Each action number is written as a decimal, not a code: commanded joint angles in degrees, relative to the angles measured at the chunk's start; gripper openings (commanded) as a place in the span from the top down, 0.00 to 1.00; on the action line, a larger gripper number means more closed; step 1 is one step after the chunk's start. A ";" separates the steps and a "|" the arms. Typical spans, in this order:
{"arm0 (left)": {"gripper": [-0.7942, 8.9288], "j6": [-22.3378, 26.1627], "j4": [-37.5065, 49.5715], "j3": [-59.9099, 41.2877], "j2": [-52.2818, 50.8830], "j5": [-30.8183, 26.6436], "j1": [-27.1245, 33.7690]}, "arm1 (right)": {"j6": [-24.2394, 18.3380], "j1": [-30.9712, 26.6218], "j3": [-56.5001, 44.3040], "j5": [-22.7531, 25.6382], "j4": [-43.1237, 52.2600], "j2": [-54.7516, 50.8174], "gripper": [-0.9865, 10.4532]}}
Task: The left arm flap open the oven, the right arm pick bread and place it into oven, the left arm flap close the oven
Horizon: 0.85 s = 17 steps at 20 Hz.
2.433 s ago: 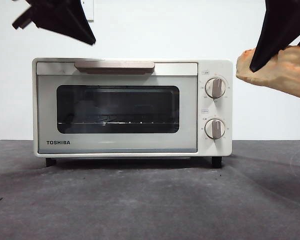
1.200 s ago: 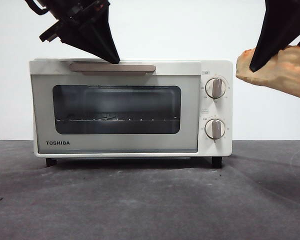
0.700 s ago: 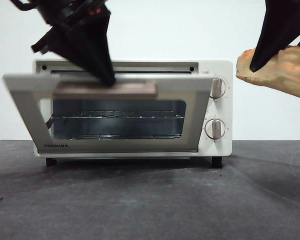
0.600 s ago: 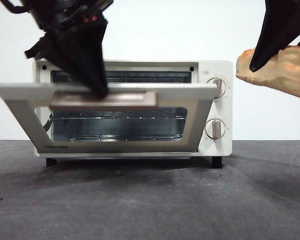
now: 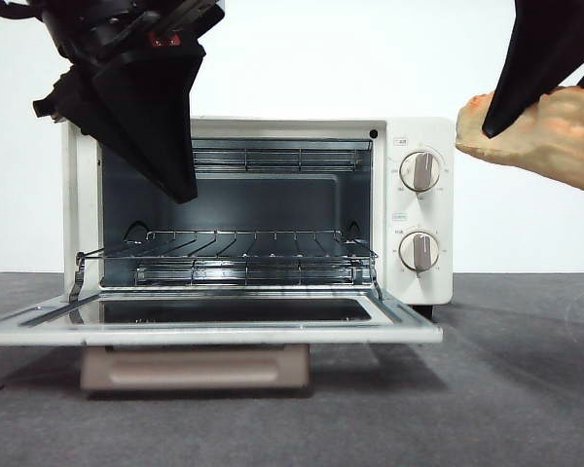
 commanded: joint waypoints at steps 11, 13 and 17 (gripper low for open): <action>0.90 -2.84 0.57 -10.45 -29.75 -4.39 9.62 | 1.46 1.62 2.51 -4.66 8.66 5.81 0.74; 0.90 -3.39 -0.68 -14.23 -35.23 -4.37 11.91 | 1.42 2.86 4.70 -4.66 9.70 9.51 0.74; 0.90 -5.81 -3.89 -20.11 -44.44 -3.69 13.88 | 1.33 5.18 9.84 -4.63 11.82 19.12 0.74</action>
